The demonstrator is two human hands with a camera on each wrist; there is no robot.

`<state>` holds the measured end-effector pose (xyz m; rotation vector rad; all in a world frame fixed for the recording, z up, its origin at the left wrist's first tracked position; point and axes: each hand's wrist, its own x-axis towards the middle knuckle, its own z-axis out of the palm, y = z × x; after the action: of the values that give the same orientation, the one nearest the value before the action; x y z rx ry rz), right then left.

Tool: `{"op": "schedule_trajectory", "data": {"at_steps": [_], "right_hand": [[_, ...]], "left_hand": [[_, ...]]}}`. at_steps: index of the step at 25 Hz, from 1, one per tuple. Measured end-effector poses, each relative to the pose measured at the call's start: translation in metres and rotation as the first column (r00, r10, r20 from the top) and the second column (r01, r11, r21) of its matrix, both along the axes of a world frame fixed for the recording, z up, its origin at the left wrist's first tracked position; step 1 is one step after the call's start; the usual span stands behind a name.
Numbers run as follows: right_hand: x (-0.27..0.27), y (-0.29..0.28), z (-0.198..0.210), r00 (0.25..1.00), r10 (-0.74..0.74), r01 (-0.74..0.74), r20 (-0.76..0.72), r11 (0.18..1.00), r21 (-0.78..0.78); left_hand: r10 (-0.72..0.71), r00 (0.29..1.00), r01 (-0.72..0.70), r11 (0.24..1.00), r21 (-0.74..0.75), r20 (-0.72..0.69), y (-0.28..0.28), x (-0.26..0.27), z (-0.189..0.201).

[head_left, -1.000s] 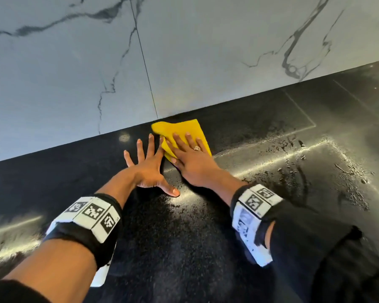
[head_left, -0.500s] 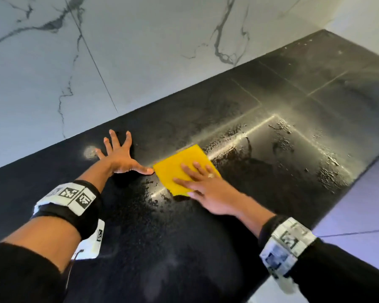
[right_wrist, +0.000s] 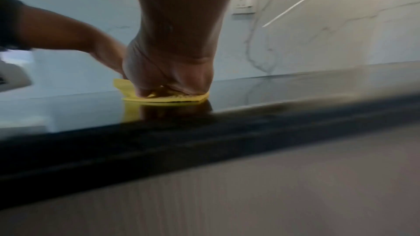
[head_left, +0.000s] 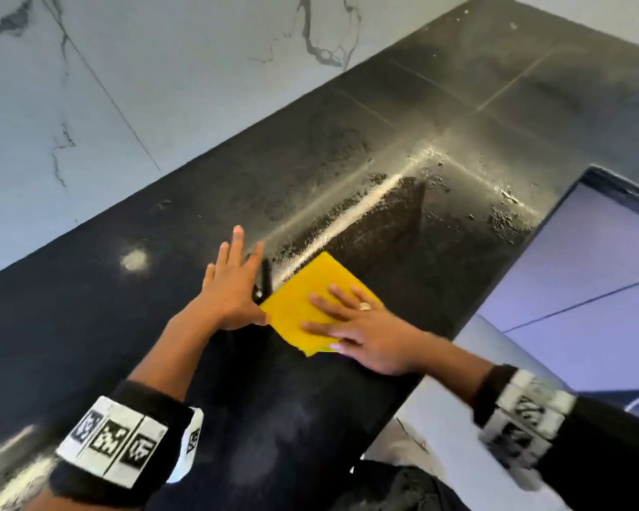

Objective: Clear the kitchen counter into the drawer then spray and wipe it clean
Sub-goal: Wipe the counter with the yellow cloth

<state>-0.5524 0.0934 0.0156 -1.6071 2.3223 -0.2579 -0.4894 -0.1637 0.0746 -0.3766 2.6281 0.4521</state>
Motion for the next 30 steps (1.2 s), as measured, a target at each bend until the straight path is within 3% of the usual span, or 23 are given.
{"op": "schedule_trajectory", "data": {"at_steps": [1, 2, 3, 4, 5, 6, 7, 9, 10, 12, 14, 17, 19, 20, 21, 22, 24, 25, 27, 28, 30], "right_hand": [[-0.013, 0.030, -0.007, 0.998, -0.056, 0.056, -0.004, 0.997, -0.049], [-0.027, 0.060, -0.014, 0.975, -0.222, 0.220, -0.009, 0.970, -0.100], [-0.040, 0.087, -0.015, 0.888, -0.459, 0.454, -0.001, 0.878, -0.154], [-0.047, 0.106, -0.014, 0.745, -0.666, 0.658, 0.024, 0.730, -0.185], [-0.043, 0.112, -0.018, 0.634, -0.771, 0.766, 0.058, 0.615, -0.188], [-0.027, 0.106, -0.022, 0.611, -0.789, 0.780, 0.058, 0.589, -0.209], [0.000, 0.097, -0.023, 0.671, -0.741, 0.725, 0.028, 0.648, -0.234], [0.063, 0.090, -0.023, 0.888, -0.459, 0.442, -0.026, 0.869, -0.224], [0.084, 0.097, -0.020, 0.949, -0.312, 0.299, -0.050, 0.936, -0.184], [0.076, 0.122, -0.016, 0.978, -0.206, 0.196, -0.034, 0.962, -0.188], [0.033, 0.145, -0.017, 0.936, -0.350, 0.352, 0.047, 0.911, -0.214], [-0.072, 0.186, -0.015, 0.697, -0.715, 0.712, 0.051, 0.681, -0.171], [-0.133, 0.193, -0.005, 0.537, -0.843, 0.840, 0.007, 0.535, -0.090], [-0.153, 0.179, -0.002, 0.524, -0.852, 0.850, -0.017, 0.524, -0.059], [-0.162, 0.155, -0.001, 0.571, -0.821, 0.821, -0.023, 0.571, -0.017], [-0.161, 0.124, -0.003, 0.669, -0.742, 0.743, -0.030, 0.670, 0.005], [-0.140, 0.069, -0.007, 0.890, -0.454, 0.455, -0.038, 0.890, 0.032], [-0.134, 0.057, -0.004, 0.951, -0.310, 0.310, -0.011, 0.949, 0.057], [-0.166, 0.066, 0.002, 0.989, -0.148, 0.147, 0.006, 0.989, 0.033], [-0.197, 0.075, 0.003, 0.988, -0.154, 0.154, 0.000, 0.988, 0.016], [-0.264, 0.086, 0.002, 0.931, -0.366, 0.366, -0.014, 0.931, -0.001]], "left_hand": [[-0.100, 0.995, 0.100, 0.994, -0.033, 0.015, 0.008, 0.002, 0.002], [-0.175, 0.984, 0.176, 0.984, -0.026, 0.023, 0.018, 0.001, 0.002], [-0.224, 0.974, 0.224, 0.975, 0.003, 0.024, 0.029, 0.000, 0.003], [-0.251, 0.968, 0.250, 0.968, 0.034, 0.014, 0.039, -0.004, 0.003], [-0.267, 0.964, 0.267, 0.962, 0.054, -0.004, 0.047, -0.009, 0.005], [-0.284, 0.959, 0.285, 0.957, 0.064, -0.020, 0.053, -0.014, 0.005], [-0.312, 0.950, 0.313, 0.947, 0.071, -0.028, 0.061, -0.021, 0.005], [-0.358, 0.933, 0.360, 0.929, 0.090, -0.035, 0.074, -0.038, 0.002], [-0.372, 0.928, 0.373, 0.923, 0.097, -0.032, 0.078, -0.046, 0.001], [-0.381, 0.924, 0.381, 0.917, 0.115, -0.022, 0.087, -0.063, -0.002], [-0.379, 0.925, 0.378, 0.916, 0.136, -0.017, 0.096, -0.077, -0.005], [-0.378, 0.925, 0.379, 0.914, 0.143, -0.040, 0.107, -0.102, -0.009], [-0.352, 0.934, 0.358, 0.922, 0.151, -0.065, 0.110, -0.122, -0.011], [-0.325, 0.943, 0.333, 0.929, 0.159, -0.078, 0.110, -0.134, -0.011], [-0.290, 0.953, 0.301, 0.939, 0.169, -0.088, 0.109, -0.145, -0.011], [-0.254, 0.963, 0.266, 0.949, 0.171, -0.092, 0.107, -0.155, -0.012], [-0.186, 0.979, 0.197, 0.969, 0.151, -0.084, 0.098, -0.177, -0.012], [-0.158, 0.985, 0.166, 0.977, 0.137, -0.066, 0.091, -0.187, -0.011], [-0.100, 0.995, 0.101, 0.987, 0.126, -0.014, 0.073, -0.208, -0.008], [-0.062, 0.998, 0.061, 0.990, 0.124, 0.001, 0.063, -0.218, -0.007], [0.017, 1.000, -0.019, 0.993, 0.114, 0.018, 0.044, -0.236, -0.006]]}}
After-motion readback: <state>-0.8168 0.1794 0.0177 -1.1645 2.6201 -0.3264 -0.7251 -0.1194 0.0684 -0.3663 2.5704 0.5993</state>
